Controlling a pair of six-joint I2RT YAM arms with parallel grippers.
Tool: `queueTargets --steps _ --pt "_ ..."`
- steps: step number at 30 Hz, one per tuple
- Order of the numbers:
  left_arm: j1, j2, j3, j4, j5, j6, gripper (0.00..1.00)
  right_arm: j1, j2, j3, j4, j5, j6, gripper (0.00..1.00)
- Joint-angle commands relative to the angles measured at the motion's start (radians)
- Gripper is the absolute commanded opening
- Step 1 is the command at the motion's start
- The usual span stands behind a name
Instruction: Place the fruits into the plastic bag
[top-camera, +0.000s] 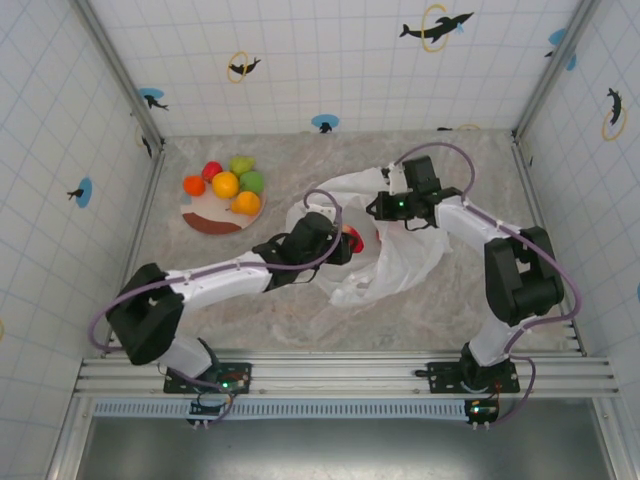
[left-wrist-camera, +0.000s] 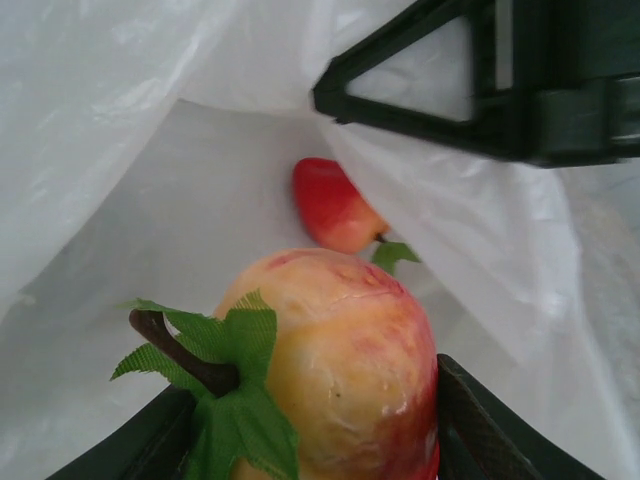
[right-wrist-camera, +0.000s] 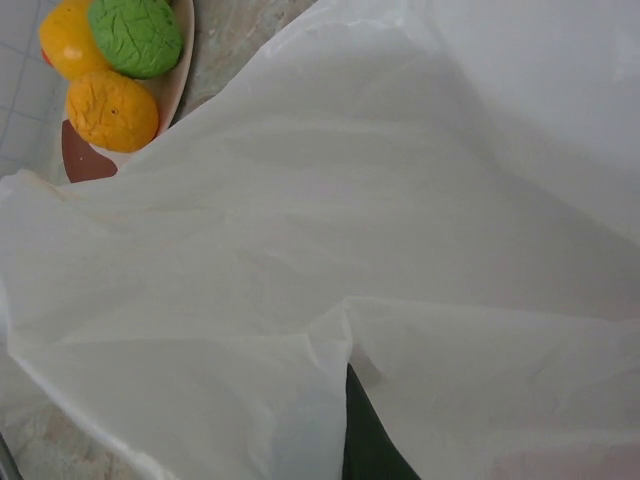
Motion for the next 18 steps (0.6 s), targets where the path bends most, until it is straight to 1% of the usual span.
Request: queueTargets --steps 1,2,5,8,9,13,18 --pt "0.002 0.062 0.052 0.020 -0.073 0.073 0.48 -0.013 -0.045 0.027 -0.095 0.001 -0.069 0.00" --pt "0.002 0.082 0.059 0.034 -0.064 0.089 0.48 -0.019 -0.056 0.021 -0.091 -0.016 -0.063 0.00" --pt "0.003 0.142 0.064 0.099 -0.021 0.111 0.48 -0.027 -0.079 -0.013 -0.023 -0.126 -0.002 0.00" --pt "0.001 0.194 0.064 0.150 -0.026 0.122 0.48 -0.027 -0.096 -0.032 0.056 -0.207 0.078 0.00" --pt "0.002 0.209 0.098 0.161 -0.036 0.120 0.48 -0.029 -0.104 -0.036 0.080 -0.219 0.106 0.00" --pt "0.001 0.261 0.107 0.226 -0.095 0.108 0.48 -0.036 -0.129 -0.040 0.135 -0.246 0.181 0.00" --pt "0.002 0.300 0.119 0.287 -0.159 0.102 0.48 -0.039 -0.145 -0.070 0.155 -0.255 0.203 0.00"
